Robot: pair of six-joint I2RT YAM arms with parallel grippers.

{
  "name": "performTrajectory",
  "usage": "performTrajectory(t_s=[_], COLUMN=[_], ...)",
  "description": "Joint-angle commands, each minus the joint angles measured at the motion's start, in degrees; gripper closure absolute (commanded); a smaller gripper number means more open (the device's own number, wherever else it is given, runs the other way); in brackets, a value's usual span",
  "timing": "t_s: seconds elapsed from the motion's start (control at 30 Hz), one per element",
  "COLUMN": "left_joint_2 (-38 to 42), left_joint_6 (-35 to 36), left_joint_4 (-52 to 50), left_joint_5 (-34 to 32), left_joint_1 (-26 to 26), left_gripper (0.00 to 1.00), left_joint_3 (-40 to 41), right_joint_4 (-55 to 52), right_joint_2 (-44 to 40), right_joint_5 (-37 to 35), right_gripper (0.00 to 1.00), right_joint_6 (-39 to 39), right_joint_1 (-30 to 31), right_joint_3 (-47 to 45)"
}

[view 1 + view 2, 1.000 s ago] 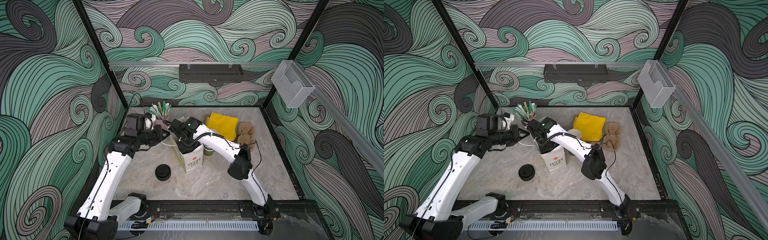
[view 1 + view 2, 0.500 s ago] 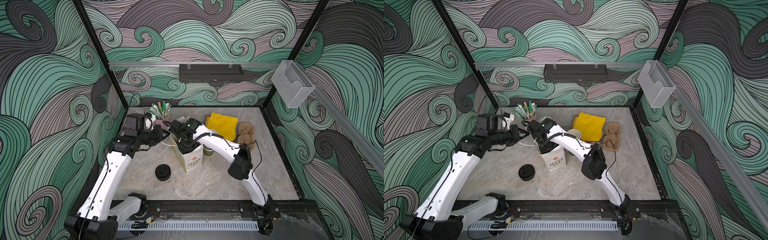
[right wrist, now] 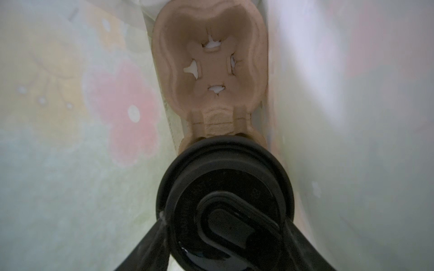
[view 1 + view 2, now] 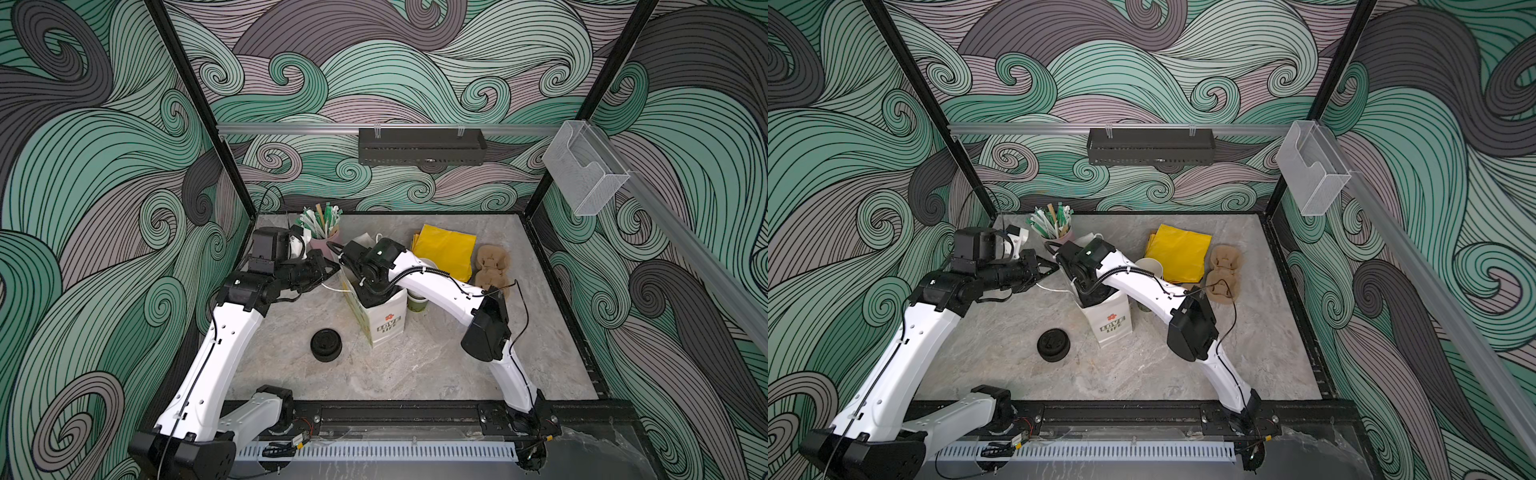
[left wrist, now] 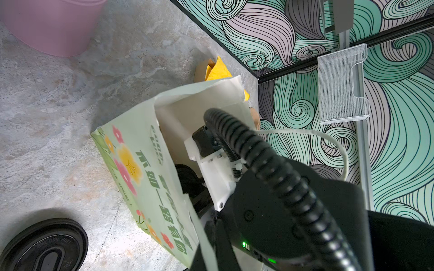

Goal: Pack a coffee takeout order
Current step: Place the coffee cup in the cup tray.

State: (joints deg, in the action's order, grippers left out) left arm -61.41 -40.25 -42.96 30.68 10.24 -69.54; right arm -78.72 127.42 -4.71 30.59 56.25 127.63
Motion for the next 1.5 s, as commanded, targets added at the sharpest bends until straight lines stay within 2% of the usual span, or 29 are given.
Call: performTrajectory(t_s=[0.0,0.23,0.47,1.07,1.23,1.47], left_joint_2=[-0.4,-0.3,-0.1,-0.1,-0.2,-0.4], left_joint_6=[1.1,1.1,1.1,1.8,2.4,3.4], left_joint_4=[-0.8,-0.7,-0.9,-2.1,-2.8,-4.0], left_joint_5=[0.9,0.8,0.8,0.0,0.0,0.2], left_joint_1=[-1.0,-1.0,-1.1,-1.1,-1.1,-1.1], left_gripper=[0.92,0.92,0.93,1.0,1.0,1.0], left_joint_3=[-2.2,-2.2,-2.1,-1.9,-1.9,-2.2], right_joint_4=[-3.1,-3.0,-3.0,-3.1,-3.1,-2.8], right_joint_2=[3.3,3.0,1.3,-2.0,-1.7,-1.6], right_joint_5=[0.4,0.4,0.5,-2.3,-3.2,-4.2], right_gripper=[0.45,0.44,0.31,0.09,0.09,0.16], right_joint_6=[0.3,0.3,0.6,1.0,1.4,2.1], right_joint_1=[0.0,0.0,0.1,0.4,0.4,0.4], right_joint_3=[-3.6,-3.8,-2.6,1.5,3.4,5.9])
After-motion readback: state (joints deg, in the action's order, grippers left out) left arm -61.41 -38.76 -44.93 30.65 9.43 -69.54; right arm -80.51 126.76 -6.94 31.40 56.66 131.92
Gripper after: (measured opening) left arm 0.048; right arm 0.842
